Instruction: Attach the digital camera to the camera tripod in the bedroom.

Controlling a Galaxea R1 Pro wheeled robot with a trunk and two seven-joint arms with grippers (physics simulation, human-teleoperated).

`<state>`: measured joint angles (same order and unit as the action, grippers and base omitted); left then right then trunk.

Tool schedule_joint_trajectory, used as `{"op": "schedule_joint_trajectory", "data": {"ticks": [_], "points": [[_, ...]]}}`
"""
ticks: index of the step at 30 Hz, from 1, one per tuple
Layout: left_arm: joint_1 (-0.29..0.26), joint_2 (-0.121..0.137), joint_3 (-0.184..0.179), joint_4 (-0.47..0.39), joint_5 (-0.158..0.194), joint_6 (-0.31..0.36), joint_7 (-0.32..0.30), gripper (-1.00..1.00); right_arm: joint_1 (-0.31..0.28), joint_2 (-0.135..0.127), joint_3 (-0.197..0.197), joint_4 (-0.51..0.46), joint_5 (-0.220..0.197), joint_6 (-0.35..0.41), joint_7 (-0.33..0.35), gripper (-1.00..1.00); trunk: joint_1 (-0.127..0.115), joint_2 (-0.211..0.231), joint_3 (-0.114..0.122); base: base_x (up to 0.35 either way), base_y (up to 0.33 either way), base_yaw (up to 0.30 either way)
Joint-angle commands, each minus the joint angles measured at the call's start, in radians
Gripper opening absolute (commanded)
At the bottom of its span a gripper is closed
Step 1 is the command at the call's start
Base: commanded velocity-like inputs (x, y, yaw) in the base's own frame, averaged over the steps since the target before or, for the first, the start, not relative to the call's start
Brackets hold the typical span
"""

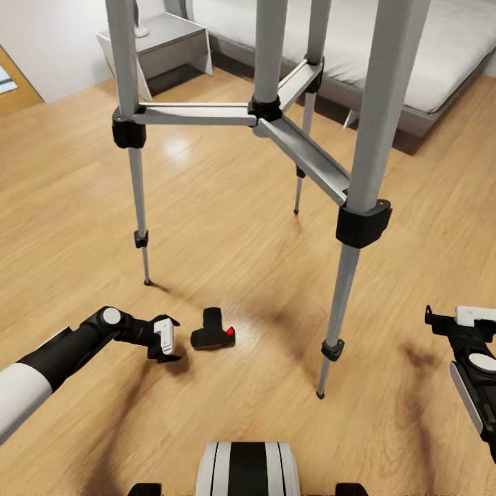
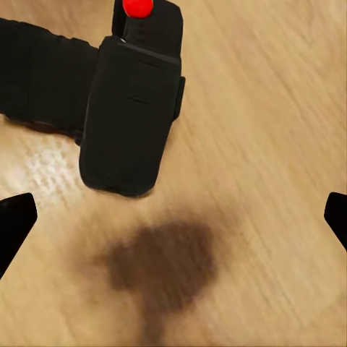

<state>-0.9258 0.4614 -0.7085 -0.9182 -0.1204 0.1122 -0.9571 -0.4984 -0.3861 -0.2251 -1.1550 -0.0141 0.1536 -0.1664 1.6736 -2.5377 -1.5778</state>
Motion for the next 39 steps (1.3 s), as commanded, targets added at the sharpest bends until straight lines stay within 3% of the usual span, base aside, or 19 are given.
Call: {"op": "schedule_joint_trajectory", "data": {"ticks": [1, 27, 39], "points": [[-0.001, 0.002, -0.002, -0.002, 0.001, 0.011, -0.002, 1.0, 0.0, 0.0, 0.001, -0.002, -0.001, 0.006, -0.004, 1.0, 0.0, -0.001, -0.005, 0.0, 0.0, 0.0], [-0.001, 0.006, 0.001, -0.009, 0.001, 0.01, -0.002, 1.0, 0.0, 0.0, 0.001, -0.002, -0.001, 0.006, -0.004, 1.0, 0.012, -0.007, -0.105, 0.0, 0.0, 0.0], [-0.001, 0.001, 0.003, -0.035, 0.001, 0.011, -0.006, 1.0, 0.0, 0.0, 0.001, -0.002, -0.001, 0.006, -0.004, 1.0, 0.012, -0.007, -0.105, 0.0, 0.0, 0.0]]}}
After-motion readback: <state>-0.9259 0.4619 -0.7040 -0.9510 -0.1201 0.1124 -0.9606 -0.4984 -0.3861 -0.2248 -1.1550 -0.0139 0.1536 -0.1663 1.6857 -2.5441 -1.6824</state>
